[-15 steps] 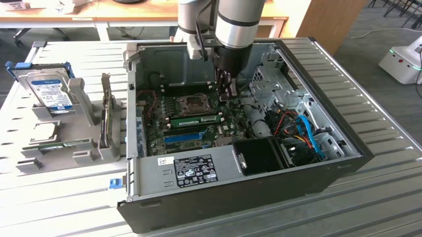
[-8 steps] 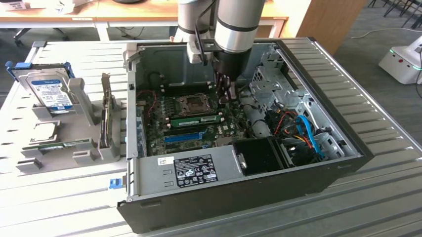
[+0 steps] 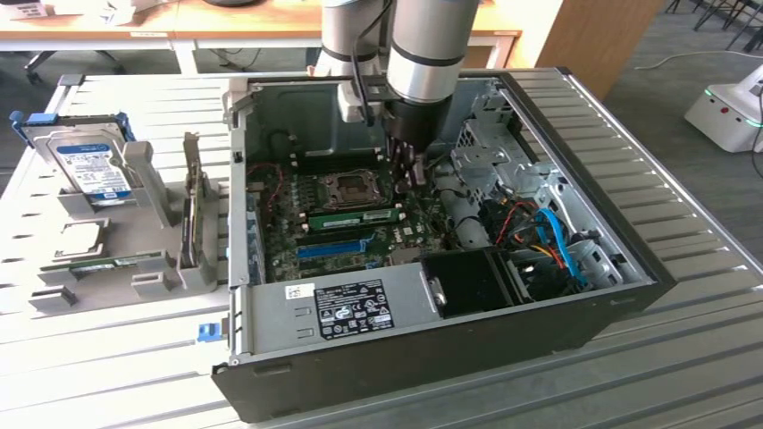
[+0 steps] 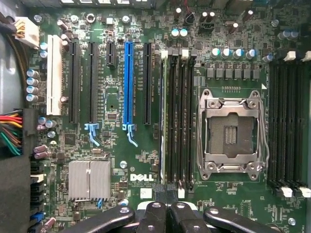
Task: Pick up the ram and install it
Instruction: 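Press down the ram until it locks into place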
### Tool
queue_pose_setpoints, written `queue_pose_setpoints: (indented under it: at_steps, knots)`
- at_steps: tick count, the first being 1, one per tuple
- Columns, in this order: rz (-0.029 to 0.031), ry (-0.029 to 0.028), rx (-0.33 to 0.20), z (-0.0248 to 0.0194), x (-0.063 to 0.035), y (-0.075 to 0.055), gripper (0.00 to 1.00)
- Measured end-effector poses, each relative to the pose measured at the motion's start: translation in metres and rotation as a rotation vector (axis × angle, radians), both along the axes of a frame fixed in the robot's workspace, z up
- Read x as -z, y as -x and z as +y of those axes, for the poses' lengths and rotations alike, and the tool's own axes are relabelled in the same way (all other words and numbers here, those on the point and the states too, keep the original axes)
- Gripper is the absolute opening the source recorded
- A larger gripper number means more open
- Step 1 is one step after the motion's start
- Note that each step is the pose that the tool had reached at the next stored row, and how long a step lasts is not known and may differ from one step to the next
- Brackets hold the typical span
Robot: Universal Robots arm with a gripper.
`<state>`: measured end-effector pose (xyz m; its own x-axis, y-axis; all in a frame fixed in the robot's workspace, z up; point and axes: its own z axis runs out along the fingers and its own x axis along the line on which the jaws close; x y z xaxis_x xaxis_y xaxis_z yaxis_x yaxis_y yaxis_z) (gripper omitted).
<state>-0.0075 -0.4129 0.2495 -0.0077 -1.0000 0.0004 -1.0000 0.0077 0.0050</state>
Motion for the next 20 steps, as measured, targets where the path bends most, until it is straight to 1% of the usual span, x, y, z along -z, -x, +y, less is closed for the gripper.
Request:
queue_pose_setpoints:
  at_steps: [7, 13, 20]
  knots:
    - [0.0000, 0.0000, 0.000, 0.0000, 0.0062, 0.0000, 0.10]
    - [0.0001, 0.0001, 0.000, 0.0000, 0.0066, -0.0001, 0.10]
    - [0.0001, 0.0001, 0.000, 0.0000, 0.0068, -0.0039, 0.10]
